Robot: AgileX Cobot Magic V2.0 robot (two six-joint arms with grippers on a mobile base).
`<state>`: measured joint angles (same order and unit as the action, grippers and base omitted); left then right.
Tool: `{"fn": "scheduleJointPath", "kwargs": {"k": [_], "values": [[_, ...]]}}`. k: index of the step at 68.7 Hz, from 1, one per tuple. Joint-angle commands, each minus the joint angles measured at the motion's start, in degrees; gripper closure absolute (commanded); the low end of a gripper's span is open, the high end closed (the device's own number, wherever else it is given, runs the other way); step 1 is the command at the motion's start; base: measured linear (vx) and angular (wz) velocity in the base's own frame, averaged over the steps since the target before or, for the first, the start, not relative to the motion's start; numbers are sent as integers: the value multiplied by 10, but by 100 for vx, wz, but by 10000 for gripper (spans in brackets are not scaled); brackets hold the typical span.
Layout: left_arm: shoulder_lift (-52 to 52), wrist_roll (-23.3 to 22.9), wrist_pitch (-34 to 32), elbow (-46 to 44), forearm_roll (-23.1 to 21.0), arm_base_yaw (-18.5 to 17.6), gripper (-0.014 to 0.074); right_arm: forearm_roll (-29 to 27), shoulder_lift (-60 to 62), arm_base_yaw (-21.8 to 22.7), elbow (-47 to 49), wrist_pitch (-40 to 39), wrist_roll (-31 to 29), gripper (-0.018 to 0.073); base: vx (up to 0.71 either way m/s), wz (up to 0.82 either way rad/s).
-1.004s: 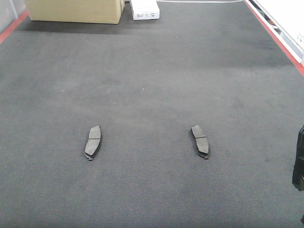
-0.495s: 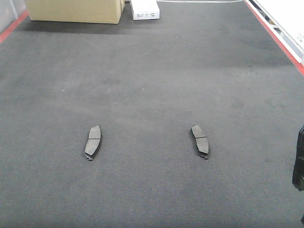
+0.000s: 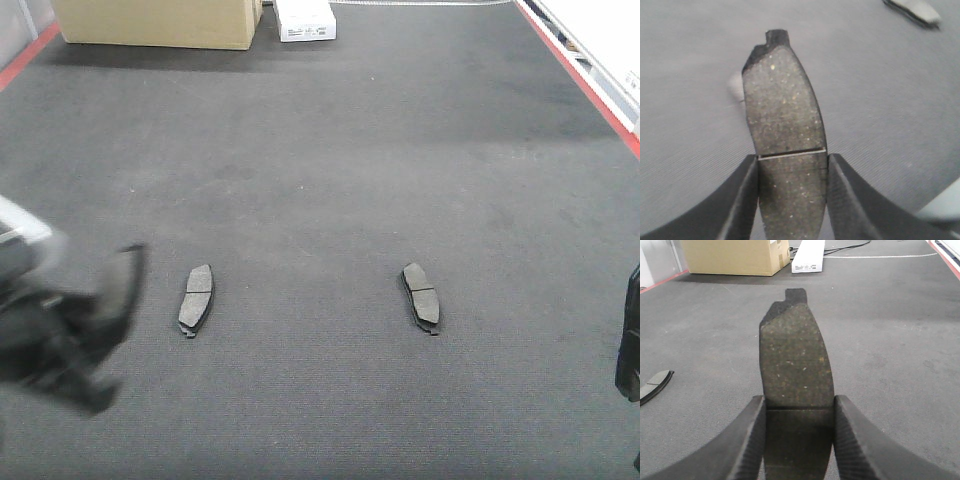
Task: Move and align brake pads A on conveyor
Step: 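Lower the left gripper's pad onto the belt beside the nearer pad, then open the left gripper to release the pad and raise it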
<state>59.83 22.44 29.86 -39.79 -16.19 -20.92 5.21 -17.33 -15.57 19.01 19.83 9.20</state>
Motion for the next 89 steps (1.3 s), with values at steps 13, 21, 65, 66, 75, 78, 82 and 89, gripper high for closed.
{"fn": "scheduleJointPath", "kwargs": {"k": [13,21,65,66,75,78,82,89], "values": [[194,77,58,-161,-115,-8,553,6,-5,1,18,-56,-5,564,0,0],[264,77,94,-230,-114,-30,550,6,-5,1,18,-56,-5,564,0,0],[578,-390,253,-579,66,-70,508,6,-5,1,18,-56,-5,564,0,0],[579,-391,253,-581,65,-70,508,6,-5,1,18,-56,-5,564,0,0],[594,-393,233,-588,24,-71,500,6,-5,1,18,-56,-5,564,0,0],[597,-398,221,-588,17,-71,498,6,-5,1,18,-56,-5,564,0,0],[603,-411,211,-588,16,-71,496,6,-5,1,18,-56,-5,564,0,0],[612,-427,214,-588,18,-71,484,6,-5,1,18,-56,-5,564,0,0]]}}
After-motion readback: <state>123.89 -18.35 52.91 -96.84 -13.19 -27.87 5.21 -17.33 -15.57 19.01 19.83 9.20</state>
